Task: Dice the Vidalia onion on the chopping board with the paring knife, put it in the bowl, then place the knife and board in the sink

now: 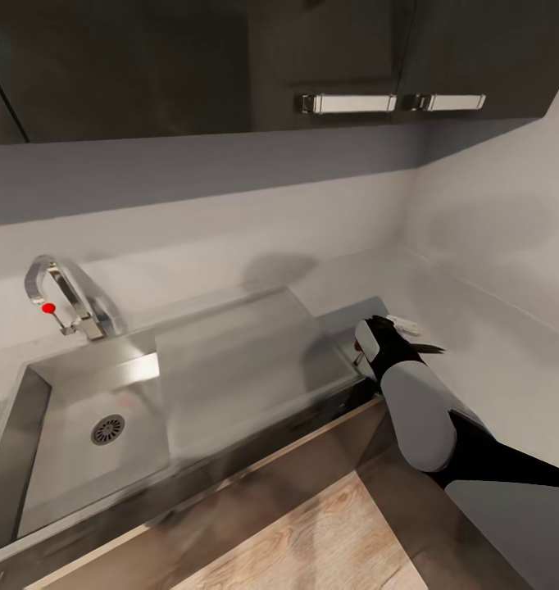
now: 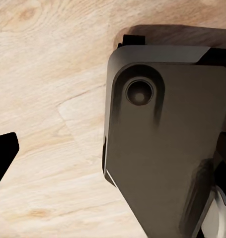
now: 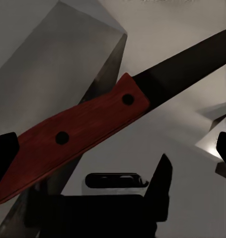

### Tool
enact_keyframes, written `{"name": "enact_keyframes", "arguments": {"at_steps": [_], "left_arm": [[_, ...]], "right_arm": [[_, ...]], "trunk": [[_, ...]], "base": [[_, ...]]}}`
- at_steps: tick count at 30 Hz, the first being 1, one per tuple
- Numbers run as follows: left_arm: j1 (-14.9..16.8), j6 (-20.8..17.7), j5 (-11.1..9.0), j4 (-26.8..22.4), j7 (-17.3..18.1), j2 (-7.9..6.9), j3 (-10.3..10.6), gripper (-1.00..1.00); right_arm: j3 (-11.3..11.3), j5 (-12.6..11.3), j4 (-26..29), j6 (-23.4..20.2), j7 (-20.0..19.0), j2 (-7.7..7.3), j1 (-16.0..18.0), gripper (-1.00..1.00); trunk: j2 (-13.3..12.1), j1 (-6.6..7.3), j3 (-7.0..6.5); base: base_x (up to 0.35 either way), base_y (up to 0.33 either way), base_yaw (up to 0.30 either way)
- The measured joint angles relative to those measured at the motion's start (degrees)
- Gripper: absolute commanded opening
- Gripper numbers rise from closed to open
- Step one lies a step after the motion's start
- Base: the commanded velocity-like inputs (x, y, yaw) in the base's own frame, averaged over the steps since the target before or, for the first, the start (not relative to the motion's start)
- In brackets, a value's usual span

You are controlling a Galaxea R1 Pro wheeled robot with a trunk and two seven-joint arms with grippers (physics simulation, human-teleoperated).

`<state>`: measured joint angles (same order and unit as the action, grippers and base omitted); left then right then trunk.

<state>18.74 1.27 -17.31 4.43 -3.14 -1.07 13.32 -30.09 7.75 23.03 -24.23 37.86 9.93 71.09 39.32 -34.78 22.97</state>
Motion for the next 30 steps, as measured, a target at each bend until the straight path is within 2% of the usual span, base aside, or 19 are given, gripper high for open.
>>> {"name": "enact_keyframes", "arguments": {"at_steps": [30], "left_arm": [[0.0,0.0,0.0,0.07,0.0,-0.24,-0.09,1.0]], "right_arm": [[0.03,-0.08,0.0,0.0,-0.09,0.0,-0.02,1.0]], "trunk": [[-12.06,6.6,-5.41]], "base": [[0.0,0.0,0.0]]}}
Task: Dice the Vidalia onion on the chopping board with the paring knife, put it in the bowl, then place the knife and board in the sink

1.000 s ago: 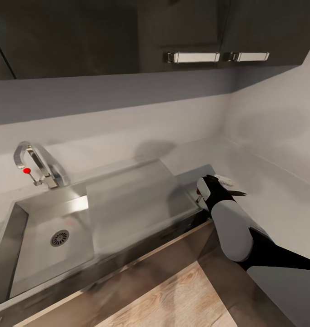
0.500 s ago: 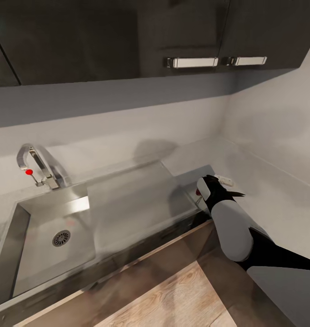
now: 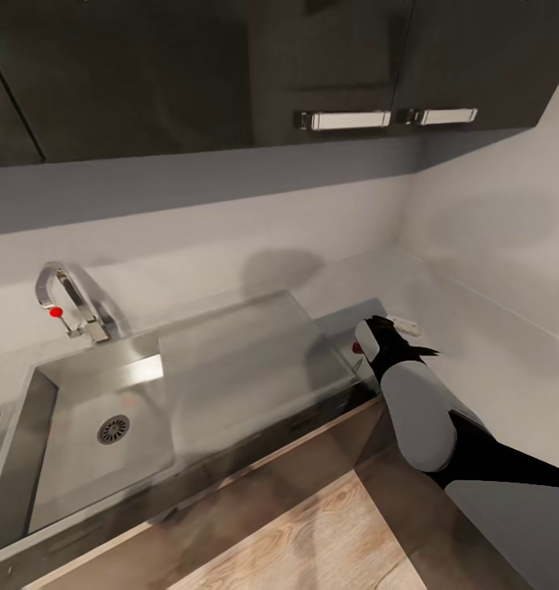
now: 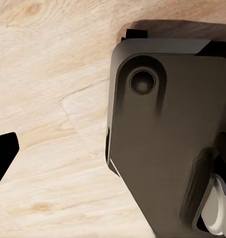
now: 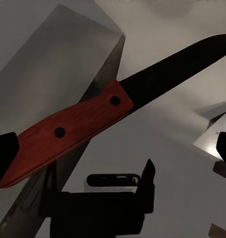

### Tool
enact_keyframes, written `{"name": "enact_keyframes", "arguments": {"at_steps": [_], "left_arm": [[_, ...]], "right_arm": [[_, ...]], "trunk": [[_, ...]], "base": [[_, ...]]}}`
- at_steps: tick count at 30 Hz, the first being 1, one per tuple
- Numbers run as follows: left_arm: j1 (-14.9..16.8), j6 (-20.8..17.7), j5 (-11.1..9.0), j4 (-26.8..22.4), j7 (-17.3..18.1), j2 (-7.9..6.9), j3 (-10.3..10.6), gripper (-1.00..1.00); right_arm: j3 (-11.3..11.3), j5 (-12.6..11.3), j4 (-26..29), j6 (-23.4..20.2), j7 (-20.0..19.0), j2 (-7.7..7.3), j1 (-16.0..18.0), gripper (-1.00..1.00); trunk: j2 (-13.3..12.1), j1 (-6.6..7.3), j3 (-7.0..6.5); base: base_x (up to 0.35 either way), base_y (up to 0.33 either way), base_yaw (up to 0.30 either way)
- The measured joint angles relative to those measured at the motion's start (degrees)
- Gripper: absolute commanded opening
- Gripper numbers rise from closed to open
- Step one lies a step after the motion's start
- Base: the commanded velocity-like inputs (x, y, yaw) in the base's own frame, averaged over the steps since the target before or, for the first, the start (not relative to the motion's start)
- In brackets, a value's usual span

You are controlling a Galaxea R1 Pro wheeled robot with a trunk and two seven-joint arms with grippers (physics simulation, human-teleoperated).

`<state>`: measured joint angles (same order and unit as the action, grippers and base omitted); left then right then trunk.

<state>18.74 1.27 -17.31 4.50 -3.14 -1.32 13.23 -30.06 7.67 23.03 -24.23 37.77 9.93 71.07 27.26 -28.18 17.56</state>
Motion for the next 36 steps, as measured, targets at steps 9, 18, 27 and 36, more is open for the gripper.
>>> {"name": "enact_keyframes", "arguments": {"at_steps": [9,18,27,36], "left_arm": [[0.0,0.0,-0.05,-0.04,0.0,0.0,0.0,1.0],[0.0,0.0,-0.03,-0.01,0.0,0.0,0.0,1.0],[0.0,0.0,-0.03,-0.07,0.0,0.07,0.0,1.0],[0.0,0.0,-0.01,-0.05,0.0,0.13,0.0,1.0]], "right_arm": [[0.01,0.0,0.0,0.0,0.0,0.0,0.0,1.0],[-0.02,-0.01,0.0,-0.04,0.0,0.0,0.01,1.0],[0.0,-0.01,0.0,-0.06,0.0,0.0,0.0,1.0],[0.01,0.01,0.0,-0.04,-0.01,0.0,0.0,1.0]], "trunk": [[-3.62,1.98,-1.63],[-3.64,1.99,-1.63],[-3.64,1.99,-1.63],[-3.64,1.99,-1.63]], "base": [[0.0,0.0,0.0],[0.0,0.0,0.0],[0.019,0.0,0.0],[0.003,0.0,0.0]]}}
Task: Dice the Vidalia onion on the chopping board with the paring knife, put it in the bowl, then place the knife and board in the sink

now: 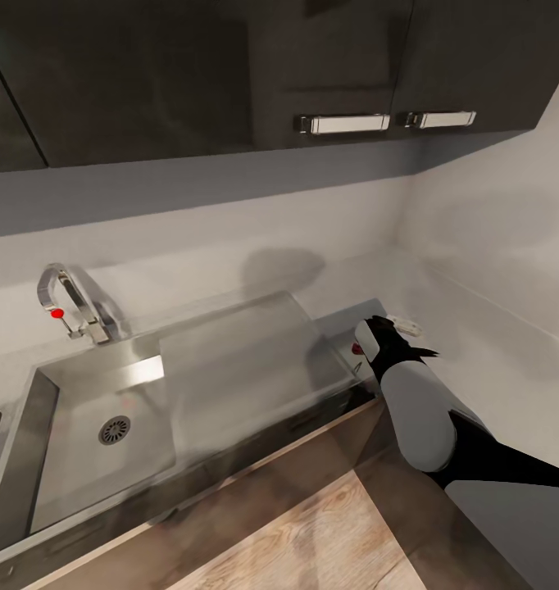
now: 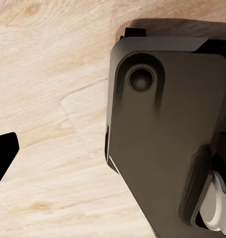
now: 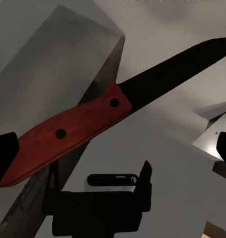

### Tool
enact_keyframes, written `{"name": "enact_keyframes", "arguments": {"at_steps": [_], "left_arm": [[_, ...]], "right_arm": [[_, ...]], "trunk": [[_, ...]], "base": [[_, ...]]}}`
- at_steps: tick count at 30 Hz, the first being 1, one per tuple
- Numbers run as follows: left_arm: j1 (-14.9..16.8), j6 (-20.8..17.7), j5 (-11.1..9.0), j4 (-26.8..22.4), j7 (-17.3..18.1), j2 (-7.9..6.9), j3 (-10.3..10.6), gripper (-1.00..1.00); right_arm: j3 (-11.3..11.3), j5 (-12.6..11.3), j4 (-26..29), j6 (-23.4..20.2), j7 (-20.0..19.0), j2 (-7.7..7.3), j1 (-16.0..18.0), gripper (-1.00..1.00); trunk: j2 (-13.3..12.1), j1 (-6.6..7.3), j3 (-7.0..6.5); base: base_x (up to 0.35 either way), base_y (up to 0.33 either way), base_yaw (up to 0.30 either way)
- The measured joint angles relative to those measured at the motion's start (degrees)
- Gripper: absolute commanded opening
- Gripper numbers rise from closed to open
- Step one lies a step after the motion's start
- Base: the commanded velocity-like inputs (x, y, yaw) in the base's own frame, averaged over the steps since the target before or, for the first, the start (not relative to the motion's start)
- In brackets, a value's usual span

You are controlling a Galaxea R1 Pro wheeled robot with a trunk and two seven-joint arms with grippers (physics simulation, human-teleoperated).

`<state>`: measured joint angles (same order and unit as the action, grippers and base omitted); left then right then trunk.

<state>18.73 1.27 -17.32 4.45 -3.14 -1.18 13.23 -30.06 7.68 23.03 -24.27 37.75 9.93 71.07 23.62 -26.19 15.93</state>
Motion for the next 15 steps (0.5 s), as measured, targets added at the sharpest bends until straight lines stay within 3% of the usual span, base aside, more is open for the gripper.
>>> {"name": "enact_keyframes", "arguments": {"at_steps": [15], "left_arm": [[0.0,0.0,-0.05,-0.02,0.0,0.0,0.0,1.0]], "right_arm": [[0.0,-0.01,0.0,0.02,-0.07,0.0,-0.01,1.0]], "trunk": [[0.0,0.0,0.0]], "base": [[0.068,0.017,0.0]]}}
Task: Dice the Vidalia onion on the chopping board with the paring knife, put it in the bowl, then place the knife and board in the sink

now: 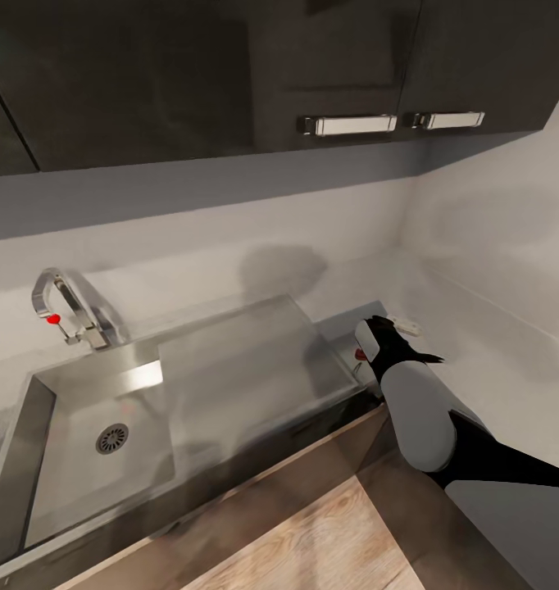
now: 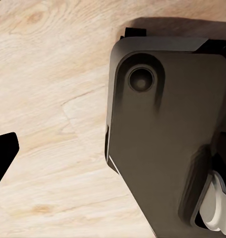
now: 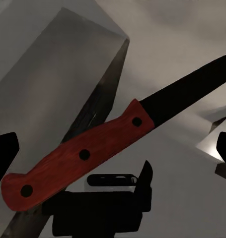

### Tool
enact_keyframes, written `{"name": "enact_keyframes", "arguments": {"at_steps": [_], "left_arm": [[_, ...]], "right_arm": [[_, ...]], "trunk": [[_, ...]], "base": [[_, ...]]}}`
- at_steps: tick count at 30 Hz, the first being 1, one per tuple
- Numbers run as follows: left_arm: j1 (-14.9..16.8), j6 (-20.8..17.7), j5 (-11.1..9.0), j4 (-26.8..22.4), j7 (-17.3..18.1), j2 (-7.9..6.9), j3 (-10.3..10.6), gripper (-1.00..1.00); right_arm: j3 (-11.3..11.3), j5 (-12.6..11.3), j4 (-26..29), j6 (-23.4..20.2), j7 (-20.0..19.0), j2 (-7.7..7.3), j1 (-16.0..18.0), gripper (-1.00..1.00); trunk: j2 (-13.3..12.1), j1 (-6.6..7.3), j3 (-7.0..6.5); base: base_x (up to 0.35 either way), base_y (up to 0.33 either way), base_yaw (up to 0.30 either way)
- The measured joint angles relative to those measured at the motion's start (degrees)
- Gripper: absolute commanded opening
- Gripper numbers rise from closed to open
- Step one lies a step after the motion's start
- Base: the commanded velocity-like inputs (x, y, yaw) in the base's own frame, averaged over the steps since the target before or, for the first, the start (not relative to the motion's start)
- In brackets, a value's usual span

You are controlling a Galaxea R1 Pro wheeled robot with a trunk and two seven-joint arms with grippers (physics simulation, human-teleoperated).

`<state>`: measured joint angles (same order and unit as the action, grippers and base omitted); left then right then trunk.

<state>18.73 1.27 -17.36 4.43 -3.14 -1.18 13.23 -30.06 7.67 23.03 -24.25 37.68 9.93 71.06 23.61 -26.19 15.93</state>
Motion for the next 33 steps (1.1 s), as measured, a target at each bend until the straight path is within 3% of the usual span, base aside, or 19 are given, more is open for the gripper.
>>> {"name": "enact_keyframes", "arguments": {"at_steps": [33], "left_arm": [[0.0,0.0,-0.01,0.09,0.0,0.01,0.0,1.0]], "right_arm": [[-0.46,0.21,-1.28,0.34,-0.06,0.0,-0.01,1.0]], "trunk": [[0.0,0.0,0.0]], "base": [[0.047,0.0,0.0]]}}
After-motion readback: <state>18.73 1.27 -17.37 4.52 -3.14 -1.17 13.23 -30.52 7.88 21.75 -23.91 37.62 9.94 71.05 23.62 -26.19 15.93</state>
